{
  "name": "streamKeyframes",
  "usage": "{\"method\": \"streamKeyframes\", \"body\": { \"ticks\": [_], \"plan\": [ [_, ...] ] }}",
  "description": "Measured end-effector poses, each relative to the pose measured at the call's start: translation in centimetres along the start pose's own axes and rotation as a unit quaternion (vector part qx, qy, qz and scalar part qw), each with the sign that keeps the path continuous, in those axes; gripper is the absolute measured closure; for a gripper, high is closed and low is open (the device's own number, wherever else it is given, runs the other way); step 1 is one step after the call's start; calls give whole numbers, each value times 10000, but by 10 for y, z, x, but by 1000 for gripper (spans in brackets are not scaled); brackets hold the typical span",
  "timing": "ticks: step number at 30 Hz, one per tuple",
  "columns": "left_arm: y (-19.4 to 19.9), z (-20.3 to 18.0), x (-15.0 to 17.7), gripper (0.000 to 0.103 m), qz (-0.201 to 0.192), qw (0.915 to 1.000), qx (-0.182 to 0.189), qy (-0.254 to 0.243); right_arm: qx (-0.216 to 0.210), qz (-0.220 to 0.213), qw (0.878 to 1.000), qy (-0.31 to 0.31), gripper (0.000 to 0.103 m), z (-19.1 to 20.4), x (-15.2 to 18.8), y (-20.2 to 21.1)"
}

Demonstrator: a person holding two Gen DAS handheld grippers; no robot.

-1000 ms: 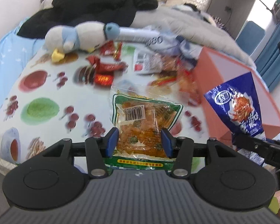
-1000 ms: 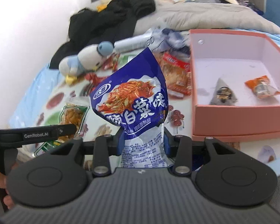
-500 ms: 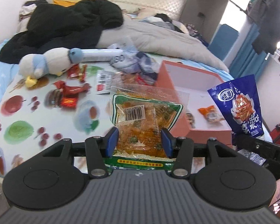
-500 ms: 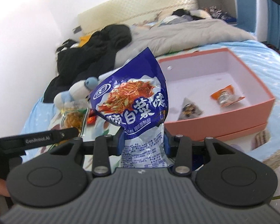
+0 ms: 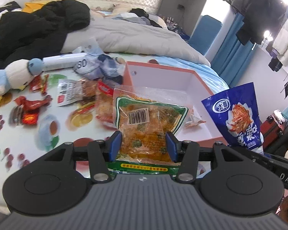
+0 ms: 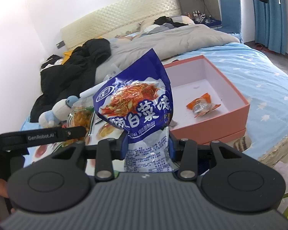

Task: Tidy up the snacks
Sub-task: 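Carry the green-bordered pack with left tool while right carries blue bag over pink box, then lower both tools into the pink box and open both to release the packs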

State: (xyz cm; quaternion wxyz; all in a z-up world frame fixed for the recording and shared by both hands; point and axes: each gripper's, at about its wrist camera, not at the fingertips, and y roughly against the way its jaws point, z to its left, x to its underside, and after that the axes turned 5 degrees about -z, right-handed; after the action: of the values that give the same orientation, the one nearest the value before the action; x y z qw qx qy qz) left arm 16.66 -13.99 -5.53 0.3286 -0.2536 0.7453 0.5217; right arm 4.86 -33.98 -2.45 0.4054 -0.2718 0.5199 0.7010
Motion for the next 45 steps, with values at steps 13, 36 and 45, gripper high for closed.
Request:
{"method": "streamKeyframes", "body": {
  "ticks": [13, 36, 45],
  "plan": [
    [-84, -22, -44, 47, 317, 9992, 167, -165, 71, 149, 9996, -230, 60, -37, -24, -50],
    [-211, -24, -75, 24, 828, 9957, 46, -423, 297, 671, 9958, -544, 47, -87, -48, -162],
    [-173, -28, -73, 24, 614, 9969, 31, -490, 288, 546, 9972, -420, 33, -83, -49, -147]
  ]
}}
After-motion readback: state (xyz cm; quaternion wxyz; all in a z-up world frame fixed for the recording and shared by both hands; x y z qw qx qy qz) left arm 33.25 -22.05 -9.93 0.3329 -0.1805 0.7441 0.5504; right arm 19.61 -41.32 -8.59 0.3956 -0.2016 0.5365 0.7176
